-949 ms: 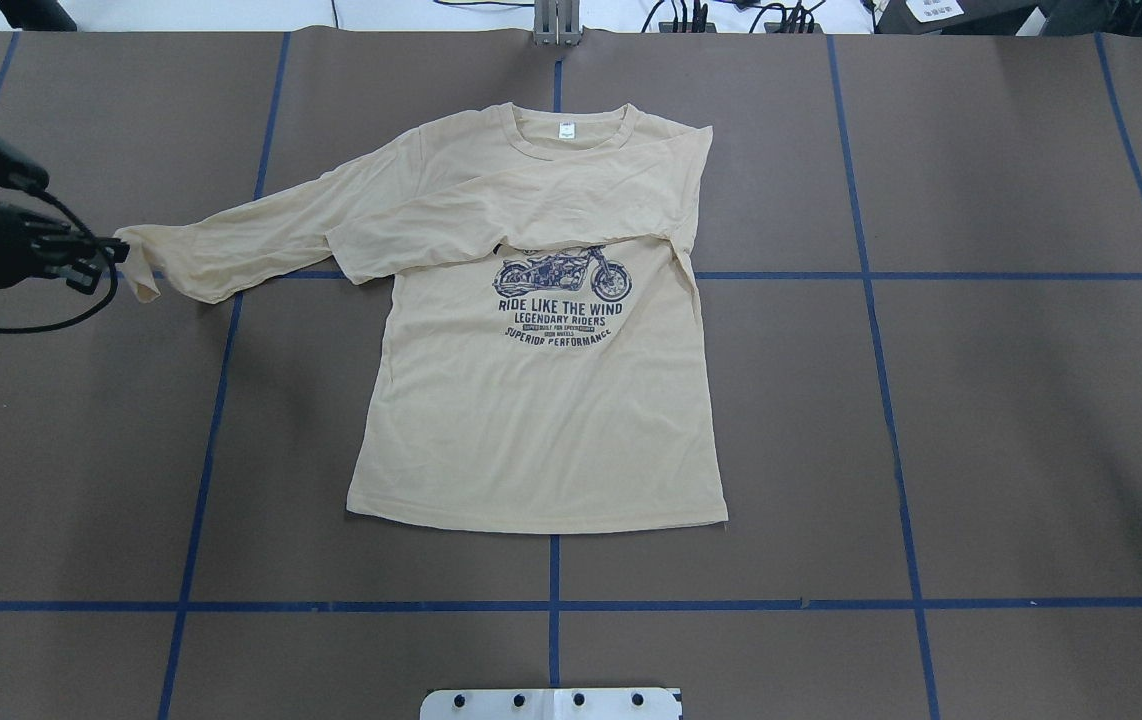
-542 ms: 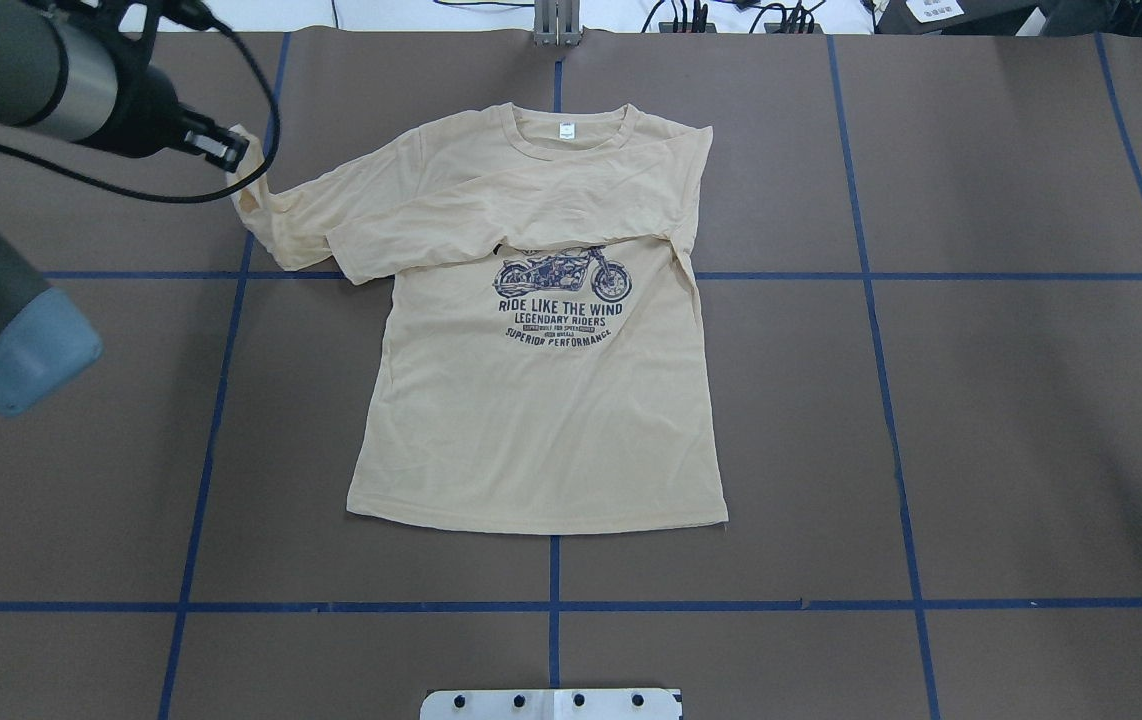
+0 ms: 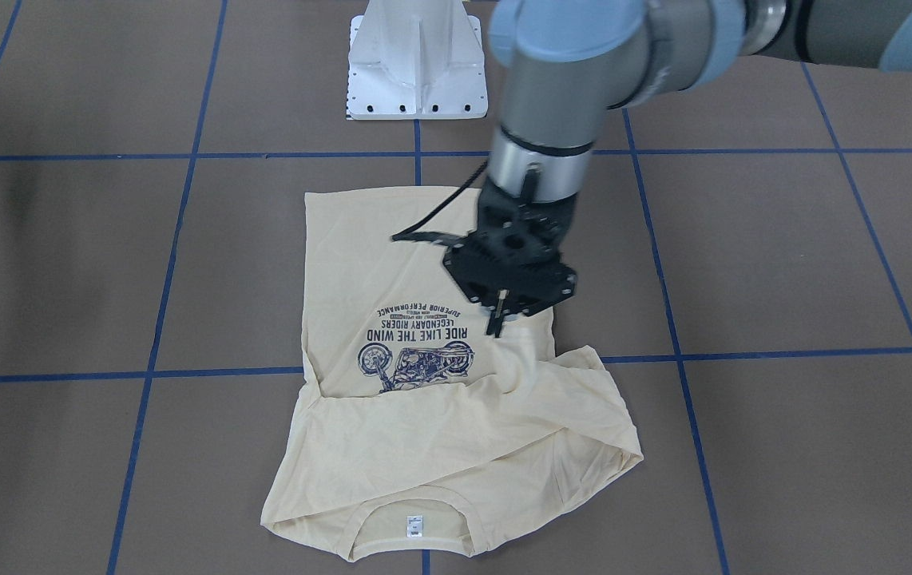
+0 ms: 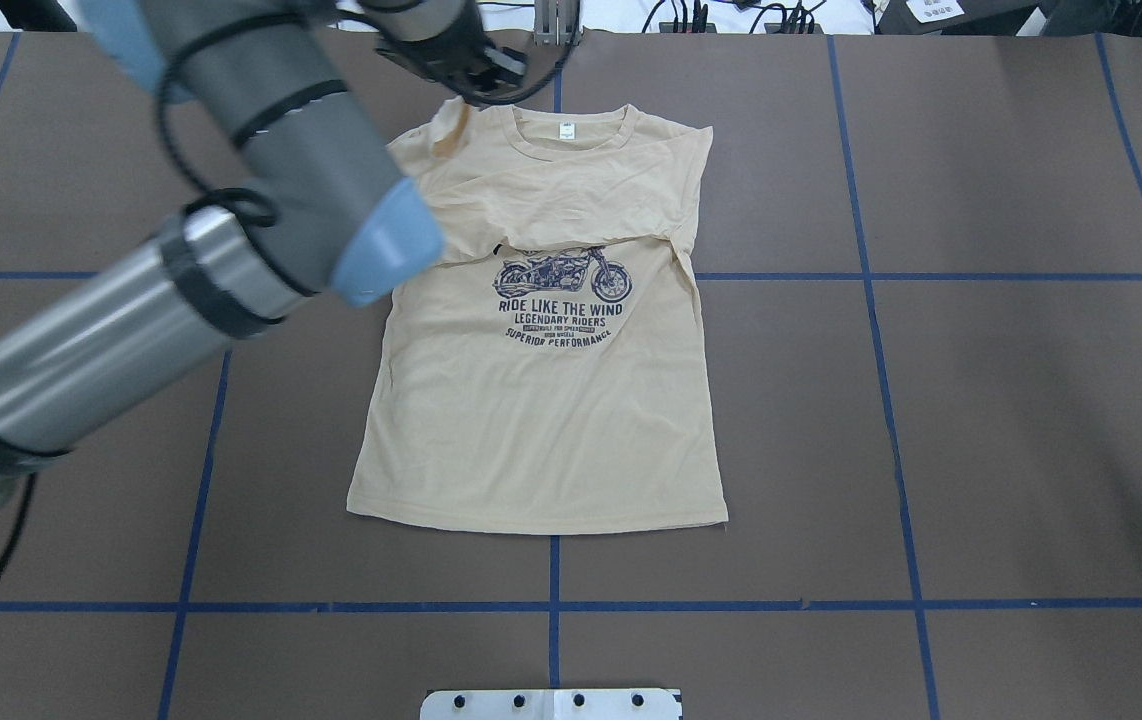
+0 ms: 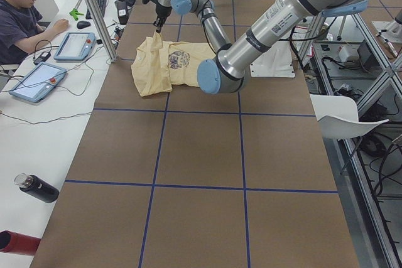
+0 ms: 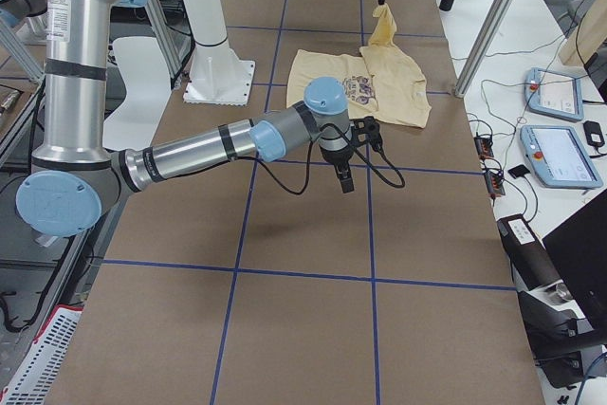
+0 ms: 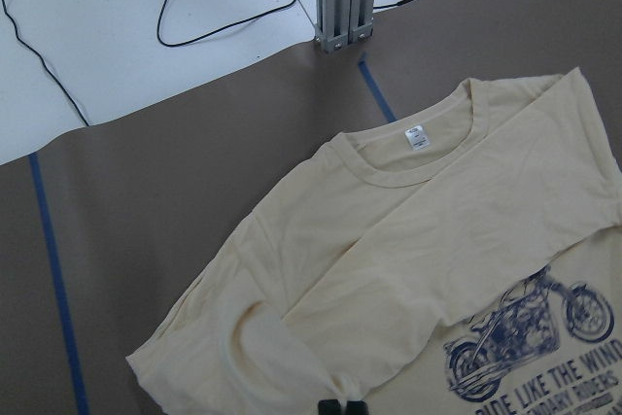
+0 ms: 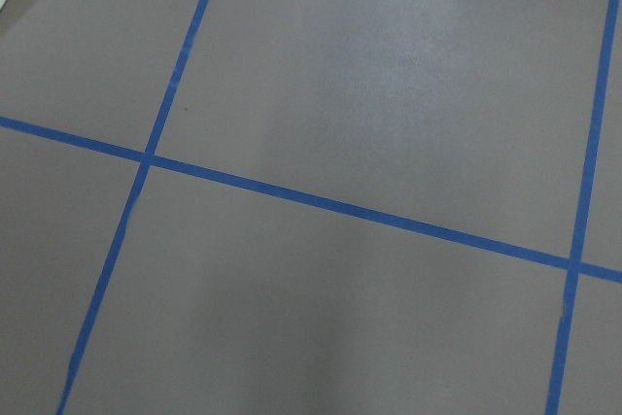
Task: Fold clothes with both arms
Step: 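Carry the sleeve cuff with the left gripper across the shirt front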
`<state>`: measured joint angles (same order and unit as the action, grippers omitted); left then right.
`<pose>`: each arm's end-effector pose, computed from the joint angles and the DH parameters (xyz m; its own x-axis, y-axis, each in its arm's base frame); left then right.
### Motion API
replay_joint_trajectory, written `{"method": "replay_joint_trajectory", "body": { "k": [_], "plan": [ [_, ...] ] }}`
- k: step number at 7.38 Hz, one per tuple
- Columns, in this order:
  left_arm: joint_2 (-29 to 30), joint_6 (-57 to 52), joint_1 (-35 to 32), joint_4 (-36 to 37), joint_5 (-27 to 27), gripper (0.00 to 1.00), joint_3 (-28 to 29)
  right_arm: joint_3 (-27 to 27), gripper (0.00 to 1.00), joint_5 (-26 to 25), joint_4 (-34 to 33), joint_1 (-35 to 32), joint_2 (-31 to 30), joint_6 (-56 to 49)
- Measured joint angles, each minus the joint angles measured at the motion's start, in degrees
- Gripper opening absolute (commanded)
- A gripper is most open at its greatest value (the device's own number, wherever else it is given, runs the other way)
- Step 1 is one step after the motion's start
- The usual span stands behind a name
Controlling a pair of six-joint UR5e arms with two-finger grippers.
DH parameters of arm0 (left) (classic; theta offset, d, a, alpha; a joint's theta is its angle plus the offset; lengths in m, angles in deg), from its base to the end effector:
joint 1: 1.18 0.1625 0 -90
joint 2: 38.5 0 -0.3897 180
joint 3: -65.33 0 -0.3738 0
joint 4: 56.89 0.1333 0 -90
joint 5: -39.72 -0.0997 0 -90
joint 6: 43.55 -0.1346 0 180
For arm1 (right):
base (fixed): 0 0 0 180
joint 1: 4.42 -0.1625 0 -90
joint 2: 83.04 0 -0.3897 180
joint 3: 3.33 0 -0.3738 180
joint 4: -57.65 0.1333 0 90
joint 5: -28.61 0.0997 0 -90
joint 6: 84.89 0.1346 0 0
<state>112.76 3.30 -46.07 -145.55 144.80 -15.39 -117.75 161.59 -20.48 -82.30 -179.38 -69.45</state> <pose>0.4518 -0.5888 0.0607 0.6964 0.2384 -0.6769 0.0859 0.9087 0.4084 -0.0534 -0.4466 0.4694 0.6690 -0.2433 0.7023 0.0040 0.9461 0.3240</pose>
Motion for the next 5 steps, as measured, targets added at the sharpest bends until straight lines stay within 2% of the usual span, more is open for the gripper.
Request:
{"method": "replay_joint_trajectory", "body": {
  "k": [1, 2, 3, 5],
  "plan": [
    [7.8, 6.7, 3.6, -1.1, -2.7, 0.0, 11.0, 0.0, 1.0, 0.0, 0.0, 0.0, 0.0, 0.1],
    [13.2, 13.5, 6.4, -3.2, -4.8, 0.0, 19.2, 0.0, 1.0, 0.0, 0.0, 0.0, 0.0, 0.1],
    [16.9, 20.1, 8.1, -5.1, -6.2, 0.99, 25.2, 0.0, 1.0, 0.0, 0.0, 0.0, 0.0, 0.2],
    [20.1, 30.4, 10.0, -11.5, -7.6, 1.0, 31.0, 0.0, 1.0, 0.1, 0.0, 0.0, 0.0, 0.2]
  ]
}}
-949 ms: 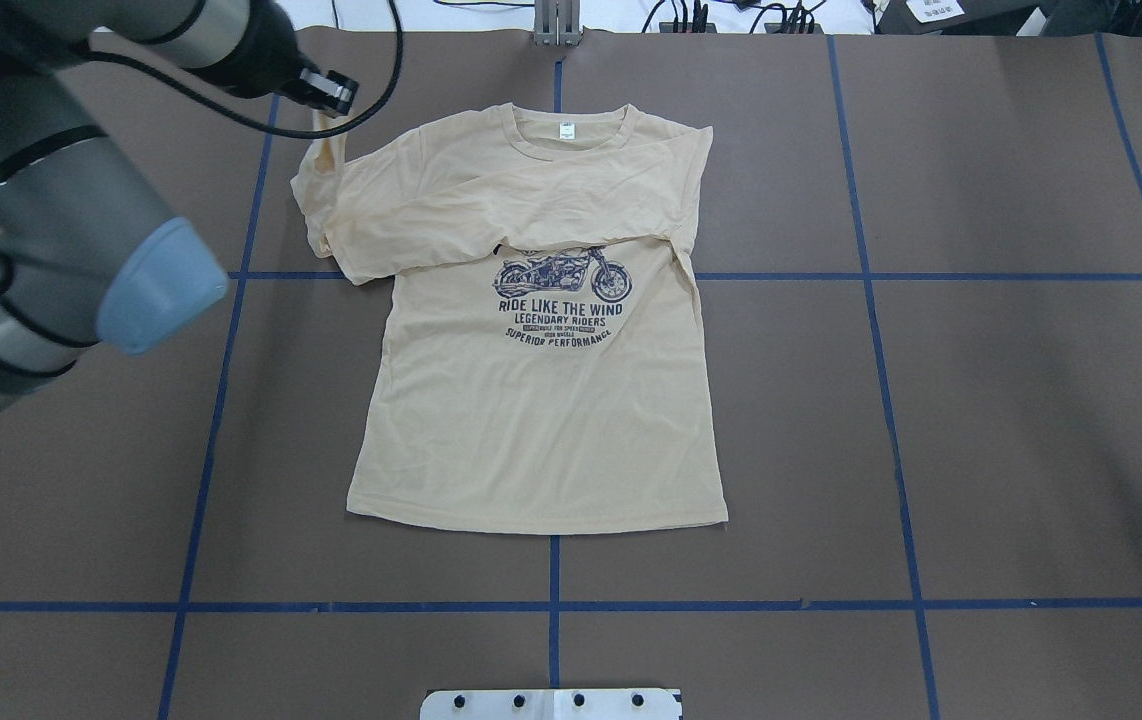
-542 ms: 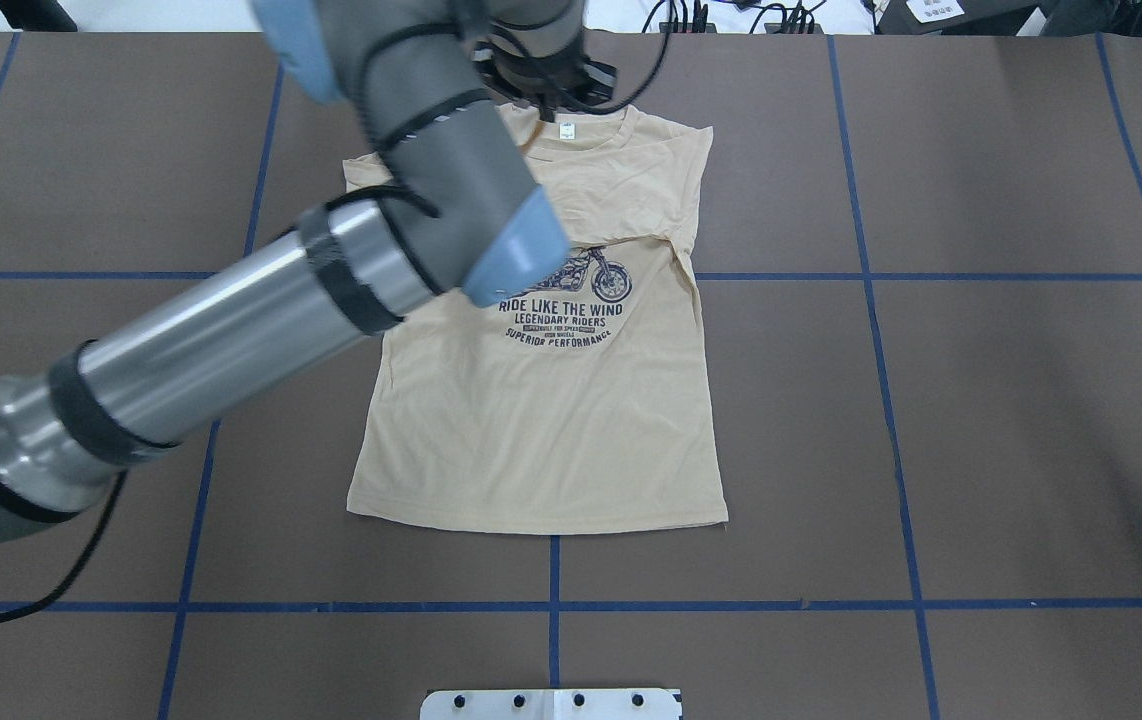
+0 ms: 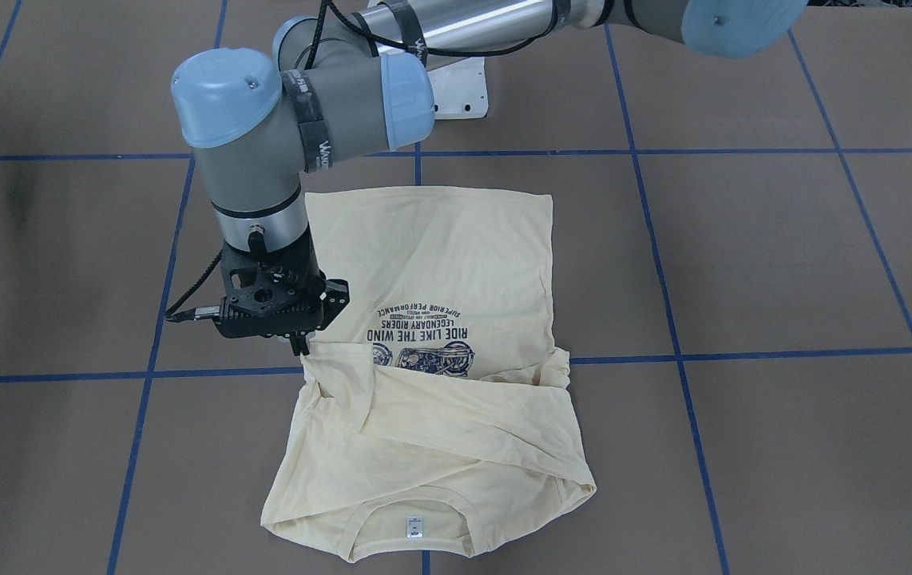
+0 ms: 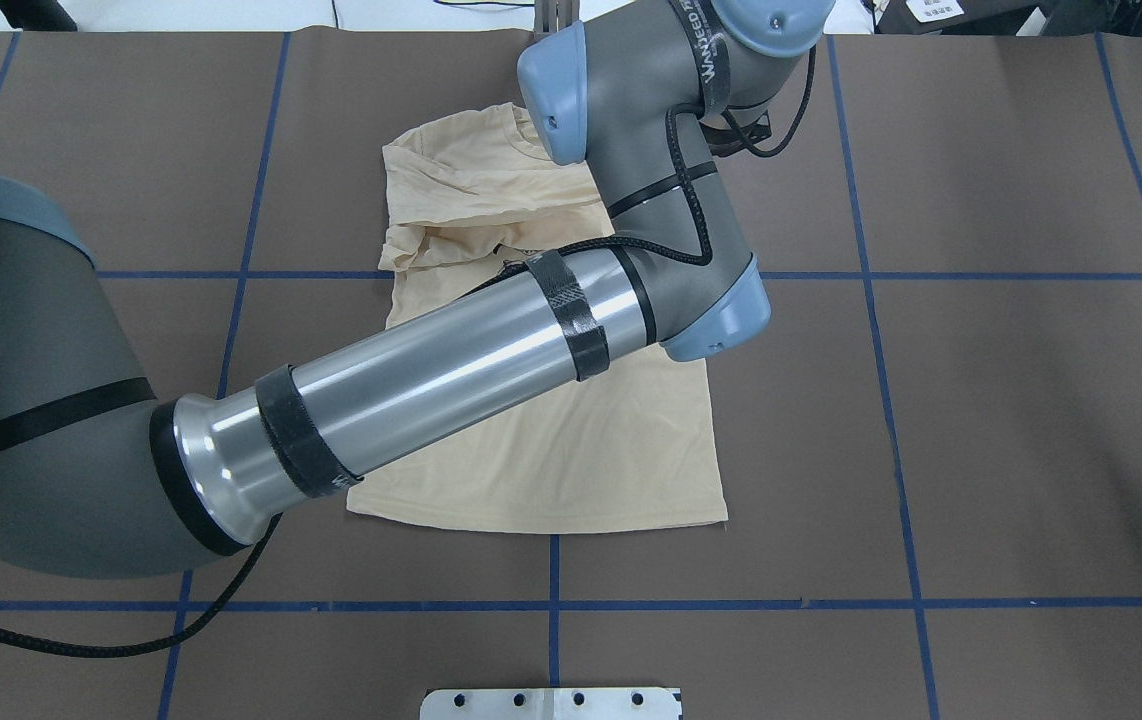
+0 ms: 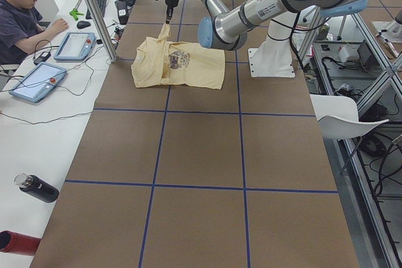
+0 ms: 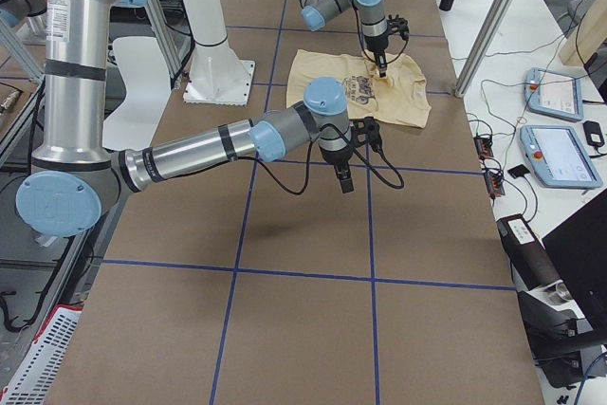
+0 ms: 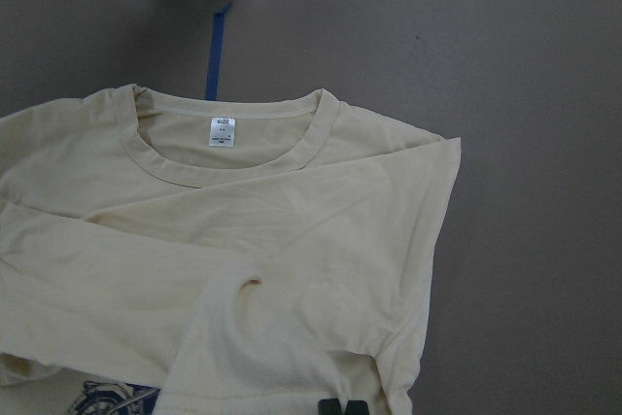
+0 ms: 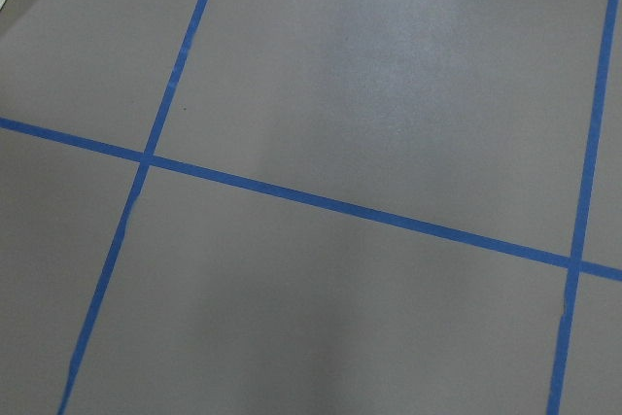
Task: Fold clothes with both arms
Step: 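Carry the sleeve cuff with the left gripper across the shirt front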
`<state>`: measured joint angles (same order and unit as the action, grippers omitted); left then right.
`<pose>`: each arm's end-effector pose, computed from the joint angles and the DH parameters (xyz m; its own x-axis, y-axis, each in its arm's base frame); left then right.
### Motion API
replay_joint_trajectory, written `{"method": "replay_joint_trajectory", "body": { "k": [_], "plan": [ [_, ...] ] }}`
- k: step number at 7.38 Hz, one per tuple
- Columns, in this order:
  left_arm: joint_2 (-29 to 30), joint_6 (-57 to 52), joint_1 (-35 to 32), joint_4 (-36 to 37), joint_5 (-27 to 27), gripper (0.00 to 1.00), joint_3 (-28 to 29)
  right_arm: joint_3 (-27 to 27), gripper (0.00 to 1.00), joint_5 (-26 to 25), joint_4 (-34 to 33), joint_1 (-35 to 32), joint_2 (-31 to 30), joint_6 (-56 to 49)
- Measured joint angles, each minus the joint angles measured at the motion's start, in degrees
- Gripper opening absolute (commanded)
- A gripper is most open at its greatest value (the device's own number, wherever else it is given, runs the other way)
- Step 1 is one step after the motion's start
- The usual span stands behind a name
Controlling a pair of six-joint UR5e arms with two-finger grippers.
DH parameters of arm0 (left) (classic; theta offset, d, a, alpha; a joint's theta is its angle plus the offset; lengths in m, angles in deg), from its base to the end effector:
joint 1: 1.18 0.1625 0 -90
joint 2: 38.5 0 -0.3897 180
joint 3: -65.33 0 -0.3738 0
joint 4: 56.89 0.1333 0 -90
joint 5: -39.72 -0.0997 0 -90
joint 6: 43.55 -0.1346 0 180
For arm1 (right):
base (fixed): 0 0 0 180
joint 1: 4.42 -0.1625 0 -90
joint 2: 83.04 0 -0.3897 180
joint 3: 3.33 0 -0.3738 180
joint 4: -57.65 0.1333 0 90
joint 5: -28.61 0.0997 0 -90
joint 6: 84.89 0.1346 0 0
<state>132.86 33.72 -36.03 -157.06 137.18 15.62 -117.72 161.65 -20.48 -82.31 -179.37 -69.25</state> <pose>0.6179 -0.5714 -0.0187 0.6077 -0.1569 -0.7785 0.3584 0.9290 0.0925 -0.0535 -0.4466 0.4695 0.6684 -0.2398 0.7041 0.0017 0.9471 0.3210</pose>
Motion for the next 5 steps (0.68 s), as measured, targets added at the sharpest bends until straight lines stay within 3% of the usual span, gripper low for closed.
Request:
{"method": "replay_joint_trajectory", "body": {
  "k": [2, 3, 4, 5],
  "plan": [
    [0.0, 2.6, 0.9, -6.8, -0.5, 1.0, 0.7, 0.0, 1.0, 0.0, 0.0, 0.0, 0.1, 0.0],
    [-0.2, -0.7, 0.9, -6.4, -0.5, 1.0, 0.4, -0.1, 1.0, 0.0, 0.0, 0.0, 0.2, 0.0],
    [-1.7, -5.5, 0.8, -4.3, -0.3, 1.0, -1.8, -0.1, 1.0, 0.0, 0.0, 0.0, 0.5, 0.6],
    [-5.8, -9.6, 0.7, -2.0, -0.2, 1.0, -7.6, -0.3, 1.0, 0.0, 0.1, 0.2, 1.0, 2.1]
  ]
}}
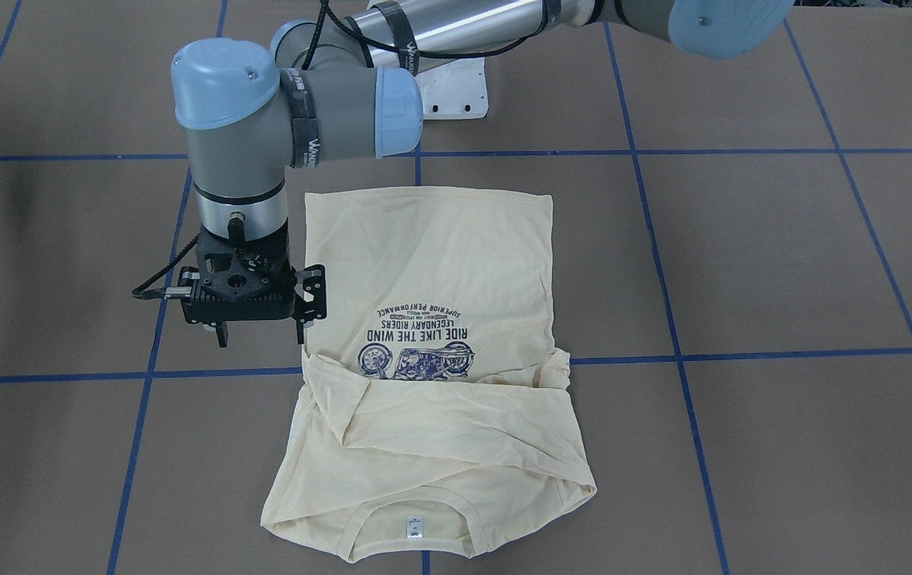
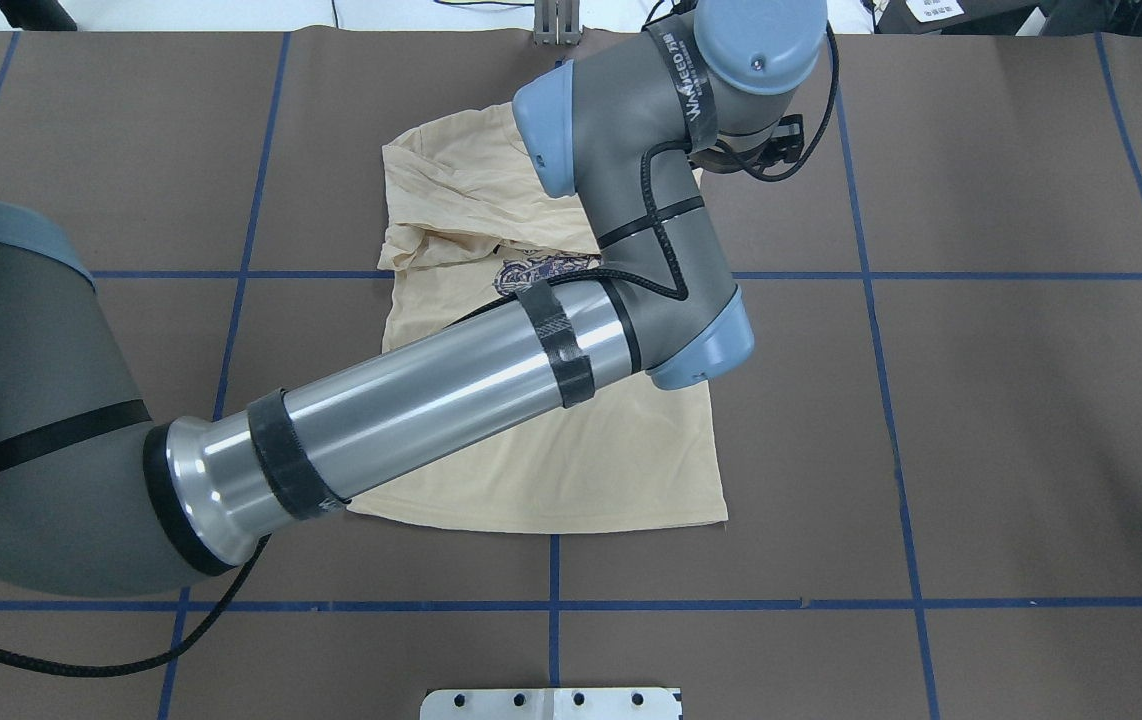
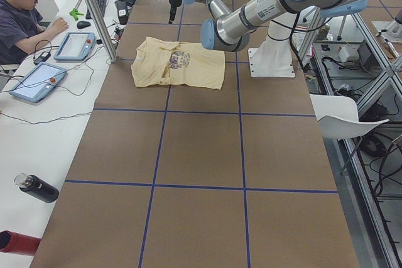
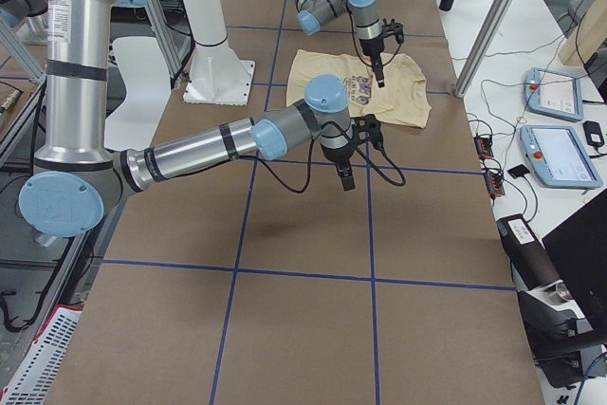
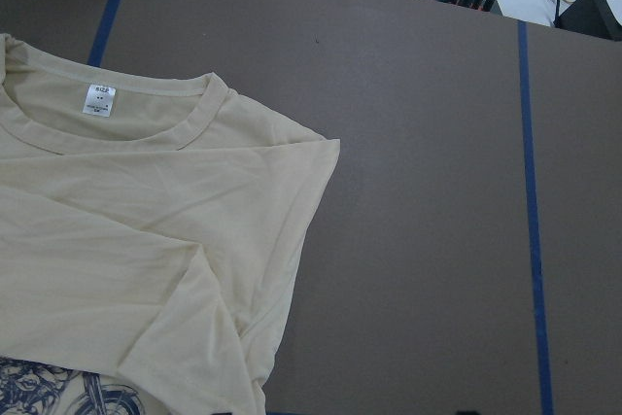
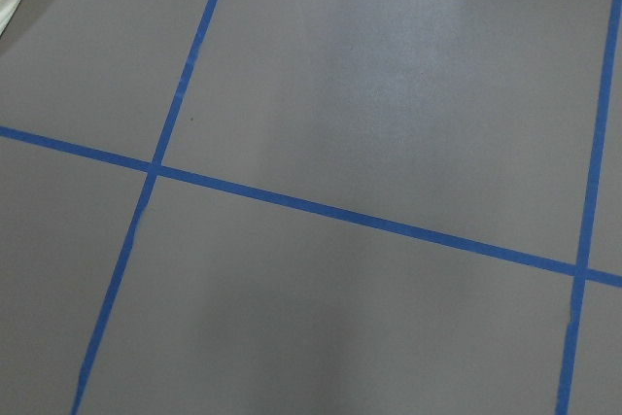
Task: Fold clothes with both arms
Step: 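Release the sleeve and withdraw the left gripper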
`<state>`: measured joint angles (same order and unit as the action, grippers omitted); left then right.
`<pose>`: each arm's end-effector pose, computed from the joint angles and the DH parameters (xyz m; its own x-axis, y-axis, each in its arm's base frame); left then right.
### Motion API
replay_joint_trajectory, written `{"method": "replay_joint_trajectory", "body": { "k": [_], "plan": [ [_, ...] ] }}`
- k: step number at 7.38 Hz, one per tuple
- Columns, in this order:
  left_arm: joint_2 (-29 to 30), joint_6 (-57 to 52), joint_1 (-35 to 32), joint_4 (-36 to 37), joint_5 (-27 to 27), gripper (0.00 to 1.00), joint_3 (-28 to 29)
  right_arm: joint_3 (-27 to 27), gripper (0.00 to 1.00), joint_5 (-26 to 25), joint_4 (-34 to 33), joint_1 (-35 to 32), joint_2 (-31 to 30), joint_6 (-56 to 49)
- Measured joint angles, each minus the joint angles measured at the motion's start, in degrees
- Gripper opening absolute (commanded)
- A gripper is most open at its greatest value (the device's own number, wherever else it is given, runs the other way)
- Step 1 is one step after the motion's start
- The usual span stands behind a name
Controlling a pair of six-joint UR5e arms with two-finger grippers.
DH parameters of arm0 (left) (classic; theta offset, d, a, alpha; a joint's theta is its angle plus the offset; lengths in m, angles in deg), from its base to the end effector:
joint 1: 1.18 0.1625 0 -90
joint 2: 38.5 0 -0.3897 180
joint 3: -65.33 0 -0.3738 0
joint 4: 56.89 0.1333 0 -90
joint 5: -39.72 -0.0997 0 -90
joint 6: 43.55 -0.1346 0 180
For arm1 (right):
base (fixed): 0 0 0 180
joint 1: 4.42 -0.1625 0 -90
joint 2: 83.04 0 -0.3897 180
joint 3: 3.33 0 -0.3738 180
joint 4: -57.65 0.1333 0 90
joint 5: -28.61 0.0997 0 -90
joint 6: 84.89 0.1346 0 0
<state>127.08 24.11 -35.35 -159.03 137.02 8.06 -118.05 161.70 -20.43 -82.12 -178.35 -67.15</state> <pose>0.6115 -0.5556 0.0003 0.6181 0.0361 -0.7853 0.2552 0.9356 0.2439 -0.0561 -0.4512 0.4584 0.6630 -0.2244 0.7142 -0.0210 0.9480 0.3174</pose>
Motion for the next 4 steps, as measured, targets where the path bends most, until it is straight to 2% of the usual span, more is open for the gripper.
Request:
{"method": "replay_joint_trajectory", "body": {
  "k": [2, 3, 4],
  "plan": [
    [-13.3, -7.1, -0.1, 6.3, 0.2, 1.0, -18.6, -0.5, 1.0, -0.9, 3.2, 3.4, 1.4, 8.8],
    [-20.9, -9.8, -0.1, 8.3, 0.1, 1.0, -28.2, -1.1, 1.0, -3.4, 6.5, 7.5, 1.8, 15.8],
    [-29.5, -12.3, -0.1, 9.1, 0.0, 1.0, -37.9, -2.7, 1.0, -8.3, 9.1, 13.7, 2.1, 24.3]
  ]
}}
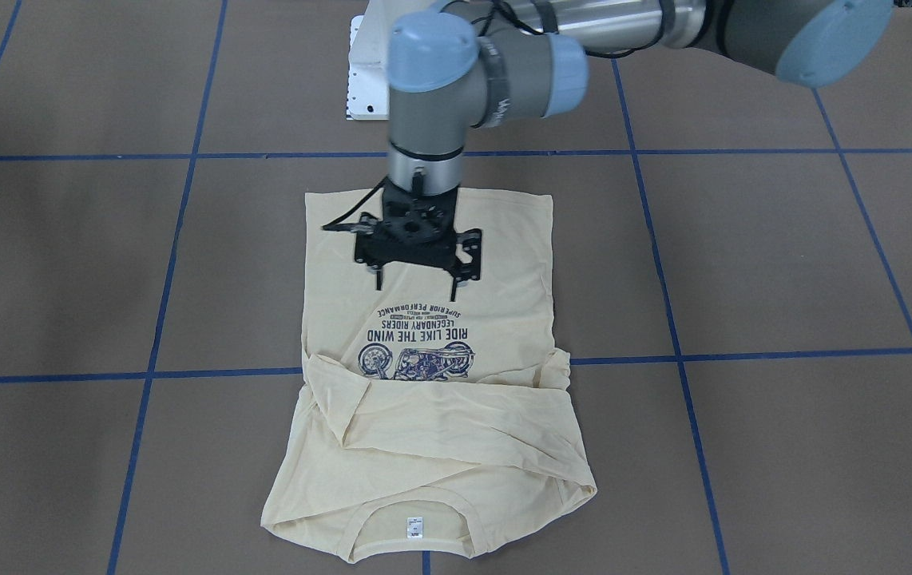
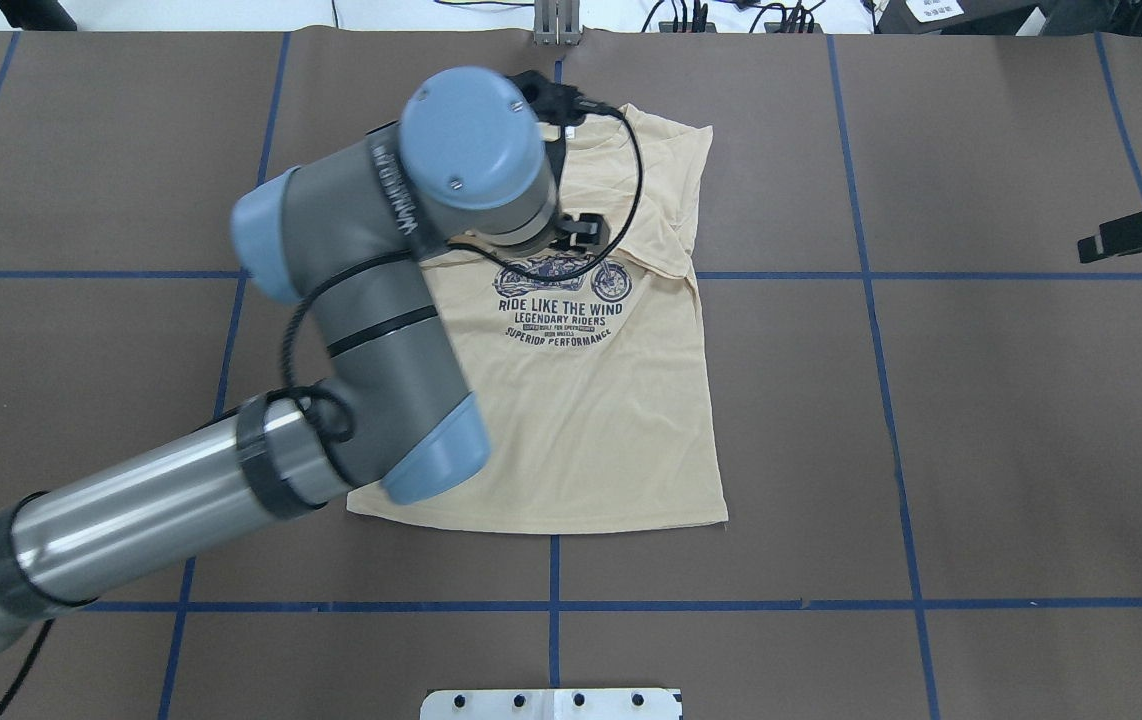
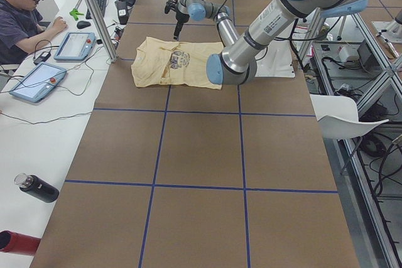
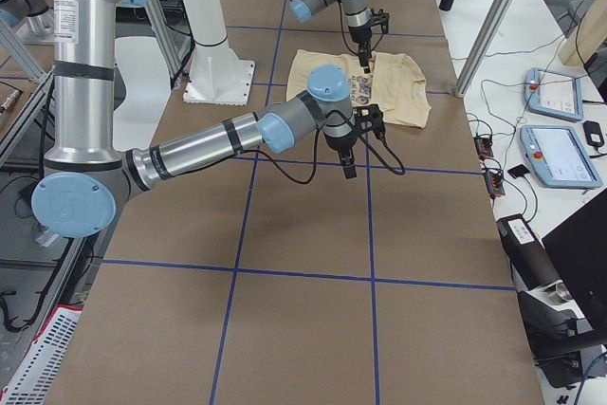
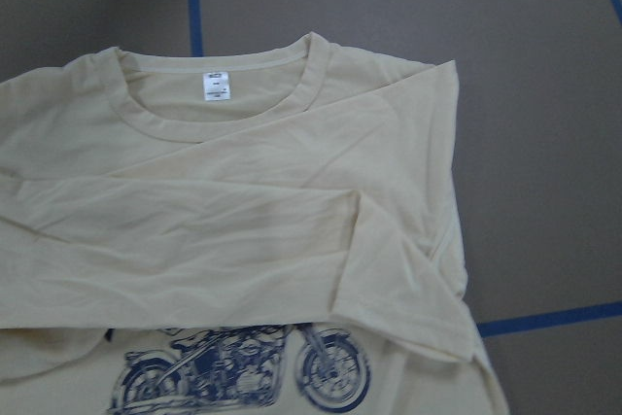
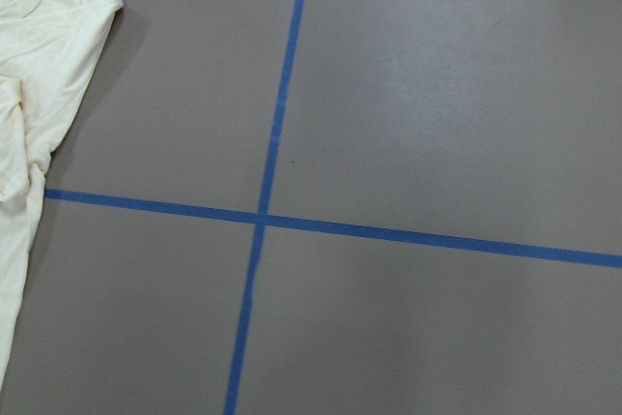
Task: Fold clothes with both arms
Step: 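Release the sleeve and withdraw the left gripper, then lower both grippers to the shirt hem corners nearest the robot and grasp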
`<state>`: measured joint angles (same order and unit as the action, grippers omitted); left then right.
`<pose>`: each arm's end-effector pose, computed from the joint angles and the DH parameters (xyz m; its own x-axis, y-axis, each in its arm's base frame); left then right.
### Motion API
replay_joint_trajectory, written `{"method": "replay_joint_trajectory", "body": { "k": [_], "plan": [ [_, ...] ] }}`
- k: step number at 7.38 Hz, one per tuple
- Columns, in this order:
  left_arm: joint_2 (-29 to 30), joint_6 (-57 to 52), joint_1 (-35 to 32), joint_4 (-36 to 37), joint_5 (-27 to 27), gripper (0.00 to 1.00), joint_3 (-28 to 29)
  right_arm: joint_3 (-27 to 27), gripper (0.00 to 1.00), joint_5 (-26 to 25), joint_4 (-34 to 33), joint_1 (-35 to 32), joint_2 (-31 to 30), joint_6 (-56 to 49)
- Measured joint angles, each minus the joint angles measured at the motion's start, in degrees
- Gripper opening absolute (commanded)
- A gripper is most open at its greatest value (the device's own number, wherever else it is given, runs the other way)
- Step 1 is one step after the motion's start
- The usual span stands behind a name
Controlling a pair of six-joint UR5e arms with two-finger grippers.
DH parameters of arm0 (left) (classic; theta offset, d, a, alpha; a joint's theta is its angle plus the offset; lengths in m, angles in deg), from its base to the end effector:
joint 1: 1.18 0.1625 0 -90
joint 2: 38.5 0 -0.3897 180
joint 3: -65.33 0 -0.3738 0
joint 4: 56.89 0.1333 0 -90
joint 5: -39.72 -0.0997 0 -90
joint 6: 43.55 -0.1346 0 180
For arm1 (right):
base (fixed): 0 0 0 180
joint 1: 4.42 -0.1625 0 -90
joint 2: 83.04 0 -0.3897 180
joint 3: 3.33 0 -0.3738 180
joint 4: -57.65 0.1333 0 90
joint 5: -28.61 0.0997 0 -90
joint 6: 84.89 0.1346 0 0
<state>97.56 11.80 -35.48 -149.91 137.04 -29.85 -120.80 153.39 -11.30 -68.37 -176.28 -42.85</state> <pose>0.4973 -0.4798 0.1385 0.6662 0.2282 -0.7100 0.1152 0.9091 0.4003 -0.1545 -0.4449 0.4051 0.6228 -0.1150 0.7739 -0.1455 0.9549 0.2589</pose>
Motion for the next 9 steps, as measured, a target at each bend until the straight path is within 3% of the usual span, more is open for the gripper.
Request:
{"method": "replay_joint_trajectory", "body": {
  "k": [2, 4, 6, 9],
  "plan": [
    [-15.7, -4.3, -0.1, -0.6, -0.1, 1.0, -16.0, -4.8, 1.0, -12.8, 1.3, 14.4, 0.3, 15.5],
    [-28.1, -3.2, 0.2, -7.1, -0.2, 1.0, -23.8, -7.5, 1.0, -22.8, 1.1, 25.4, 0.3, 25.7],
    [-37.2, 4.0, 2.1, -17.4, -0.8, 1.0, -25.3, -9.5, 1.0, -31.9, -2.8, 34.6, 0.9, 33.5],
    [-40.1, 21.3, 14.4, -21.4, -9.3, 0.96, -23.6, -10.5, 1.0, -41.4, -10.0, 43.4, 4.6, 42.0]
  ]
}}
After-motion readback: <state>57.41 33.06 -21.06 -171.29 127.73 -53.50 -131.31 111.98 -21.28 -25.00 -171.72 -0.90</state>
